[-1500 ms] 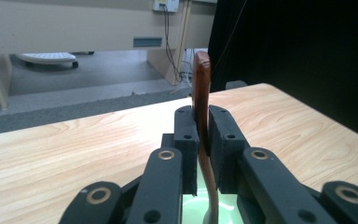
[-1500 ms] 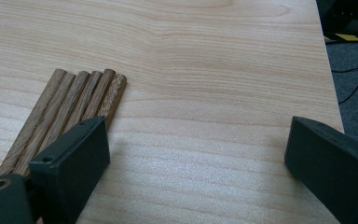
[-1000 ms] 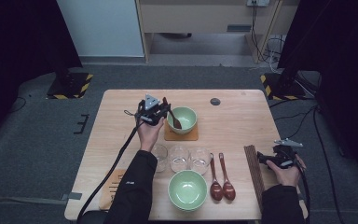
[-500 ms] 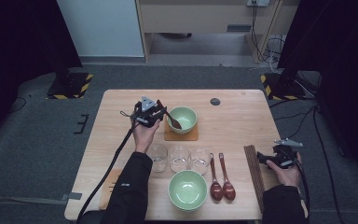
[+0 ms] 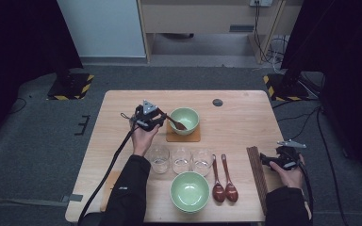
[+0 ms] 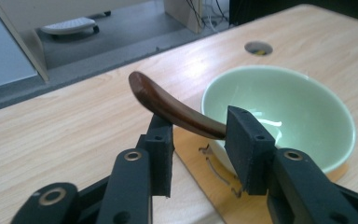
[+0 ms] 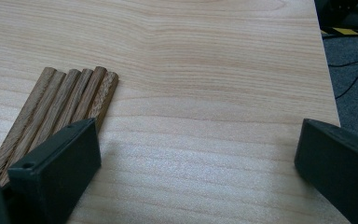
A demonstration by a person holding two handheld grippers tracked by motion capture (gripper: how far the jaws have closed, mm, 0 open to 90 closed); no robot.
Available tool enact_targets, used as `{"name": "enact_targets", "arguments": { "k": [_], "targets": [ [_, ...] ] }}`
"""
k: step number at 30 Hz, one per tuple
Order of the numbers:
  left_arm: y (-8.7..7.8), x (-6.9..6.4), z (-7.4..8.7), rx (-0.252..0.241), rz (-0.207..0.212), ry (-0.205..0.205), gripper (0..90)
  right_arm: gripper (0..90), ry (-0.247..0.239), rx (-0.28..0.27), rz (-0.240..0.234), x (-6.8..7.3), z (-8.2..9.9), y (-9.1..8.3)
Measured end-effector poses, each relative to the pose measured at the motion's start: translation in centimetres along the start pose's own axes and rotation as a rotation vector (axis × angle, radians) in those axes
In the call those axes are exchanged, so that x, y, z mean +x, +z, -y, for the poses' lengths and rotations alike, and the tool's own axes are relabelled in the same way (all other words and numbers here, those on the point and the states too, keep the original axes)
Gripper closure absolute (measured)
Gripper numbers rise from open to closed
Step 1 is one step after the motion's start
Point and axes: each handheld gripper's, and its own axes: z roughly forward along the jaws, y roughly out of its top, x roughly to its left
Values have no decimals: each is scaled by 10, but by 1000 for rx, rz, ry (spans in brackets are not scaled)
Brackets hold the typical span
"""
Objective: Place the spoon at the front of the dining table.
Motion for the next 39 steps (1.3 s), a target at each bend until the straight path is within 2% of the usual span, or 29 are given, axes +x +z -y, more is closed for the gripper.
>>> {"name": "enact_targets", "arguments": {
  "k": [23,28,39],
  "targets": [
    [4,5,17,63,45,-2,469,6,0,0,0,0,0,0],
    [5,4,21,104,61,16,423,6,1,0,0,0,0,0],
    [-6,9,32,113,55,-15,373,6,8,0,3,0,0,0]
  ]
}}
